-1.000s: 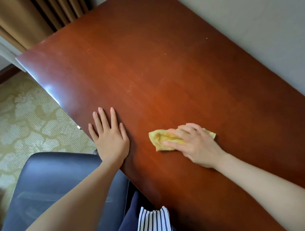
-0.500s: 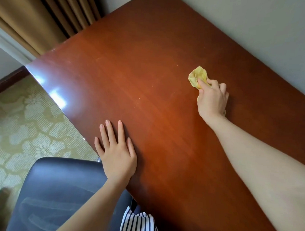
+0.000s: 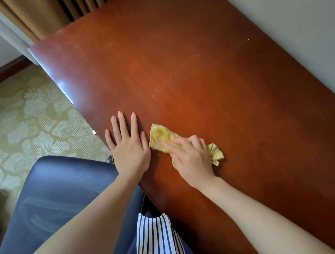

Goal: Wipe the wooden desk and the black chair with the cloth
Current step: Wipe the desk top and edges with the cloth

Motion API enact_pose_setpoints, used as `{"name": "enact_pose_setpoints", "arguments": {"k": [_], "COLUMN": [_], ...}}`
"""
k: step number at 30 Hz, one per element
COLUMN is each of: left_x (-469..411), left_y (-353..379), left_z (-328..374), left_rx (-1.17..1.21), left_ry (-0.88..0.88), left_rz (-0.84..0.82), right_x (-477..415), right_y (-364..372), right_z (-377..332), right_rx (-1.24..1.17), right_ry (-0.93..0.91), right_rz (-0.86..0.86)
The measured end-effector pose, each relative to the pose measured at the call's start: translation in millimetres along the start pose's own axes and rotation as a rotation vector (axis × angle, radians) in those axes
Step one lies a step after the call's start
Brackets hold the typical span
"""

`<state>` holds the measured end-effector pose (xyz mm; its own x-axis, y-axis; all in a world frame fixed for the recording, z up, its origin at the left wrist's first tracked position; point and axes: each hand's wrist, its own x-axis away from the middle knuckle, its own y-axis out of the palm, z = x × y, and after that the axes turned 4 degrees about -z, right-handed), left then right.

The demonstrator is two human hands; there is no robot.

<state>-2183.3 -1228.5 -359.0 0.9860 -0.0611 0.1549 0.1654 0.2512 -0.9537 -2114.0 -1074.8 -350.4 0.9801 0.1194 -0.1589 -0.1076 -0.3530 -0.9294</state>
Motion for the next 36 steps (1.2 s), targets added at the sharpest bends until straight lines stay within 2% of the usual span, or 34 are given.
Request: {"name": "enact_pose_setpoints", "arguments": {"k": [6, 10, 16, 21, 25, 27, 29, 33, 36], "left_x": [3.0, 3.6, 2.4, 1.7, 0.7, 0.3, 0.5, -0.3, -0.6], "left_y": [1.0, 1.3, 0.6, 1.9, 3.6, 4.4, 4.9, 4.8, 4.0], "left_z": [-0.4, 1.8, 3.0, 1.8, -0.6, -0.8, -0.9, -2.1, -1.6], "left_rx": [-0.005, 0.004, 0.008, -0.001, -0.014, -0.017, -0.024, -0.028, -0.023], "left_ry": [0.003, -0.009, -0.009, -0.013, -0.005, -0.005, -0.003, -0.003, -0.002], "left_rz": [-0.004, -0.005, 0.003, 0.004, 0.01, 0.011, 0.009, 0.009, 0.006], "right_x": [40.9, 18.7, -41.6, -101.0, -144.6, -154.8, -154.3, -131.9, -102.0], "right_y": [-24.9, -42.2, -59.9, -52.2, -36.8, -29.0, -22.1, -8.7, -2.9], "right_z": [40.4, 76.9, 124.8, 150.5, 152.2, 140.5, 122.2, 76.2, 47.3], "right_rx": [-0.008, 0.018, 0.04, 0.092, 0.042, 0.018, 0.036, 0.041, 0.027], "right_ry": [-0.394, -0.363, -0.04, 0.346, 0.698, 0.786, 0.691, 0.339, 0.185], "right_rz": [-0.249, -0.247, -0.197, 0.003, 0.171, 0.224, 0.2, 0.076, -0.003]}}
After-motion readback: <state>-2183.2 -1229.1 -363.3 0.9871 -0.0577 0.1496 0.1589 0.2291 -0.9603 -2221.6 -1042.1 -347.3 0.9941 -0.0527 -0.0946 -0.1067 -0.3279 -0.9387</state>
